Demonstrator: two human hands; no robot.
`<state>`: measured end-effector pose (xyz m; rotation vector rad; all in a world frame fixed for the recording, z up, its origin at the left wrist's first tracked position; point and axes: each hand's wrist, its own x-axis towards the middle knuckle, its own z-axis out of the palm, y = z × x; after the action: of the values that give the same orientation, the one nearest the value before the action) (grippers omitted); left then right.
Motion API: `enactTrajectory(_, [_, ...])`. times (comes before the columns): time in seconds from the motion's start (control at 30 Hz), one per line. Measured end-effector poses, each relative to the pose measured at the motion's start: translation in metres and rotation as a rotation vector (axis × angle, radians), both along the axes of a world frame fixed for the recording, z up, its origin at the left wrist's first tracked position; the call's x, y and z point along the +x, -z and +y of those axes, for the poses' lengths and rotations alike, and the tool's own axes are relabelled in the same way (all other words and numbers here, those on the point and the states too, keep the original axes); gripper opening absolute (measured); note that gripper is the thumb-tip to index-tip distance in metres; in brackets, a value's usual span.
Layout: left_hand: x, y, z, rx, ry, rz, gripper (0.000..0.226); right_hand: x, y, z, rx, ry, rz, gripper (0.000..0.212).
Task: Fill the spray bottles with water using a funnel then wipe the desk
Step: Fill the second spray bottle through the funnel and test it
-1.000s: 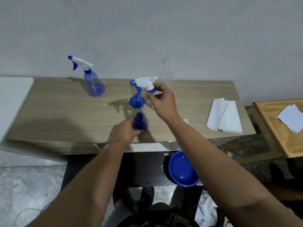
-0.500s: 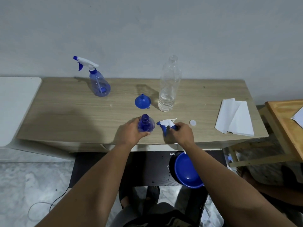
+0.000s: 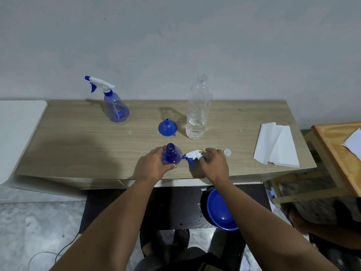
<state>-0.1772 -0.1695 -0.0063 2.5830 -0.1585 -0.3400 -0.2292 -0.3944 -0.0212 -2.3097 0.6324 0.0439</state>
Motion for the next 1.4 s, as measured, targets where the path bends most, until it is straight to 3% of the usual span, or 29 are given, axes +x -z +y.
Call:
enactTrajectory(0.1, [0.001, -0.002, 0.002, 0.021, 0.011, -0.019, 0.078, 0.01, -0.02, 0.014, 0.06, -0.043, -0.291, 0.029])
enactTrajectory(0.2, [0.003, -0.002, 0.007, 0.04, 0.005, -0.031, 0.076, 0.049, -0.049, 0.036, 0.159, -0.167, -0.366, 0.027])
enactTrajectory(0.3, [0.009, -0.001, 0.017, 0.033, -0.032, -0.001, 0.075, 0.098, -0.067, 0.061, 0.197, -0.264, -0.25, 0.034])
enactTrajectory(0.5, [0.015, 0.002, 0.036, 0.022, -0.027, -0.018, 0.066, 0.174, -0.045, 0.098, -0.147, -0.465, 0.175, 0.063])
enactTrajectory(0.63, [0.019, 0.01, 0.039, 0.08, -0.024, -0.059, 0.065, 0.193, -0.019, 0.106, -0.312, -0.538, 0.356, 0.078])
enactTrajectory(0.87, [0.019, 0.004, 0.037, 0.058, -0.023, 0.008, 0.064, 0.189, -0.012, 0.11, -0.539, -0.613, 0.371, 0.065])
enactTrajectory(1.13, [0.017, -0.004, 0.034, -0.015, -0.037, 0.062, 0.064, 0.174, -0.02, 0.104, -0.444, -0.558, 0.351, 0.064])
enactTrajectory(1.4, [0.011, -0.012, 0.033, -0.095, -0.033, 0.087, 0.067, 0.159, -0.058, 0.093, 0.042, -0.362, 0.089, 0.061])
